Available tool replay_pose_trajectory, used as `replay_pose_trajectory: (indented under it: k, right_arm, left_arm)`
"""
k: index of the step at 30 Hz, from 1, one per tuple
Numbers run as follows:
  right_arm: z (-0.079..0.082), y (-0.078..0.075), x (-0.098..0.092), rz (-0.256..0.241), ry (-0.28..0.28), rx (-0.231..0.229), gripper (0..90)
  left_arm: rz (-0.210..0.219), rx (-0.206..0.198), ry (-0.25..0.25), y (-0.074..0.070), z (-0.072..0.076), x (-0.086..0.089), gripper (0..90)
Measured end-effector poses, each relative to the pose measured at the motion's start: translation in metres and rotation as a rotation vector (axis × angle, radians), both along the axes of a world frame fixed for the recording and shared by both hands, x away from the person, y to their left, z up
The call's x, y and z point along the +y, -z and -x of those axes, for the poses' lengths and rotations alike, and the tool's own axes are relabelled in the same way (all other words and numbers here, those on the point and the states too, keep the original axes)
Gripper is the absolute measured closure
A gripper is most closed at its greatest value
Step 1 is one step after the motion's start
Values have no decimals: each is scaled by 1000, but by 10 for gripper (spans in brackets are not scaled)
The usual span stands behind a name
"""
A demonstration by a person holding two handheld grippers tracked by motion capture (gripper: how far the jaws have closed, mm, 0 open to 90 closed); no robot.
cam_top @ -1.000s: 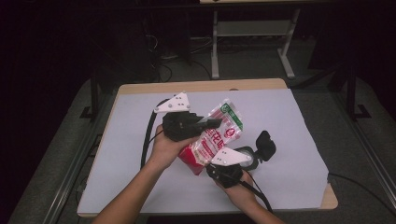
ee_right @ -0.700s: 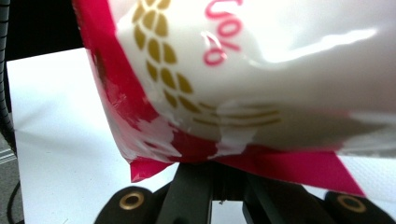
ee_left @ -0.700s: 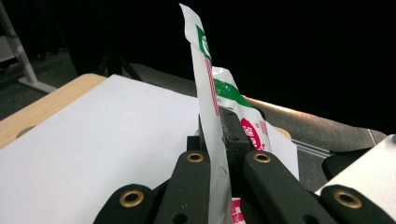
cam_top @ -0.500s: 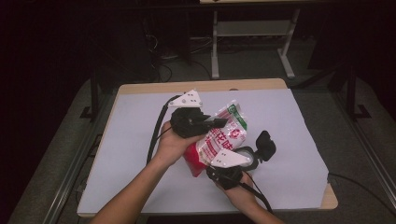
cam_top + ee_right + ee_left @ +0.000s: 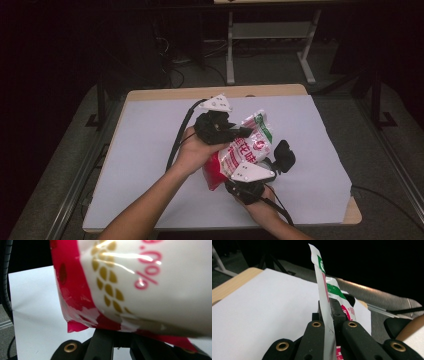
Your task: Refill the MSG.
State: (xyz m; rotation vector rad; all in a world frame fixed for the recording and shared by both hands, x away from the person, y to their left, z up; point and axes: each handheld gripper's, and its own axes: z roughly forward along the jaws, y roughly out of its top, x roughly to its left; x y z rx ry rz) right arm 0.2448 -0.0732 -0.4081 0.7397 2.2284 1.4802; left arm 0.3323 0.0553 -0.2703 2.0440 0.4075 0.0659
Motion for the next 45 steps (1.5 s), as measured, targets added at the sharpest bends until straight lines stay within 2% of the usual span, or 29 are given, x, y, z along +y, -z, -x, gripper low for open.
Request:
replay_pose_trajectory:
  k: [5, 9, 12, 18, 23, 37, 45]
  right_arm:
    - [0, -2, -1, -16, -4, 2, 900]
    - [-2, -1, 0, -20, -16, 14, 900]
    - [-6, 1, -1, -51, -42, 56, 900]
    - [-8, 1, -1, -56, -58, 69, 900]
    - [-7, 1, -1, -58, -59, 68, 900]
    - [-7, 1, -3, -70, -48, 77, 900]
    - [-8, 0, -5, -81, -44, 79, 900]
  left_arm:
    - [-18, 20, 17, -4, -3, -6, 900]
    - [-61, 19, 43, -2, -6, -11, 900]
    - [-62, 22, 43, -1, -6, -12, 900]
    - [-63, 39, 52, -1, -9, -12, 900]
    - [-85, 38, 75, -1, -9, -15, 900]
    - [-100, 48, 80, -1, -12, -23, 900]
    - [-124, 44, 90, -3, -14, -30, 900]
